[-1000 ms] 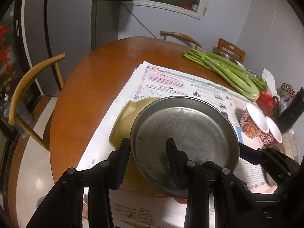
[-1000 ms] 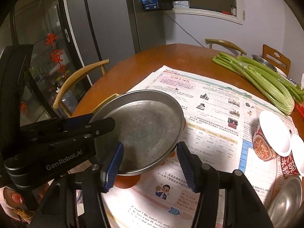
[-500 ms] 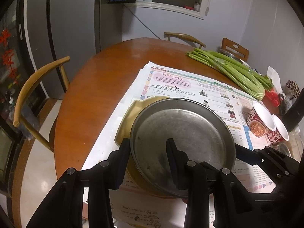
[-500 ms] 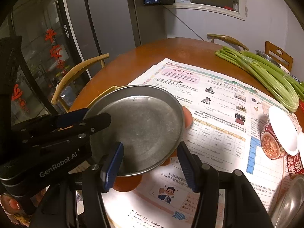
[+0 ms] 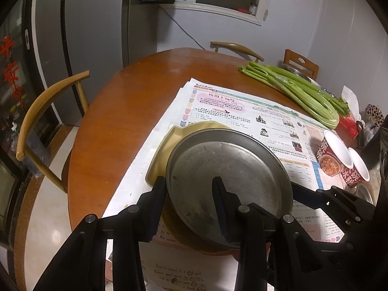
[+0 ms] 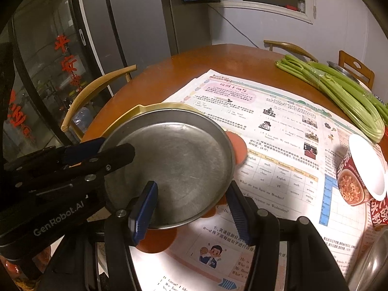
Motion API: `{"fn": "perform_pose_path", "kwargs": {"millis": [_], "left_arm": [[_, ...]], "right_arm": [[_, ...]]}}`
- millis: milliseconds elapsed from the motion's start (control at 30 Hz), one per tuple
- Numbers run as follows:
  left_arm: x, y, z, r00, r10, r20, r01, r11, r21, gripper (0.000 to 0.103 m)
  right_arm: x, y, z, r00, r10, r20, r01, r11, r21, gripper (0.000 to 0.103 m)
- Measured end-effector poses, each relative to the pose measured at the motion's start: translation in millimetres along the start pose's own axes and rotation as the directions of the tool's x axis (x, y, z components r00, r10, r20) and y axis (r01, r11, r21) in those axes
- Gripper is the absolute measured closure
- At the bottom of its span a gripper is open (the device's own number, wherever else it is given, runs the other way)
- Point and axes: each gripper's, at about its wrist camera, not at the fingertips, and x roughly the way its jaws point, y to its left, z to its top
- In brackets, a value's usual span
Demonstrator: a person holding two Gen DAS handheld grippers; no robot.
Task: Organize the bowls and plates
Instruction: 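Carry the grey tray with the left tool over the yellow plate and lower it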
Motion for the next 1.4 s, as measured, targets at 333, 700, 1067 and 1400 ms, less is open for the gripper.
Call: {"fn": "perform_pose_path", "kwargs": {"millis": [333, 700, 1067, 1400], "left_arm": [[-1, 3, 3, 1.000, -0.007, 0.005, 0.007, 1.000, -0.007, 0.062], [-20, 5, 3, 0.999, -0.008, 0.039, 0.008, 1.000, -0.006, 0.050], [-29, 35, 4, 0.999, 0.001, 0.047, 0.003, 0.995, -0.095, 0.045], [-16, 60, -5, 0.991, -0.136, -0.022, 0.129, 0.972, -0.199, 0.044]], "right_arm": [[4, 1, -1, 1.000, 0.000, 0.001, 0.000, 1.000, -0.005, 0.045], [5, 2, -1, 1.000, 0.007, 0.004, -0.007, 1.000, -0.008, 0.045], [-19, -1, 4, 0.996, 0.008, 0.090, -0.008, 1.000, -0.005, 0.045], [-45, -24, 6, 0.992, 0.043, 0.120, -0.052, 0.996, 0.072, 0.044]]}}
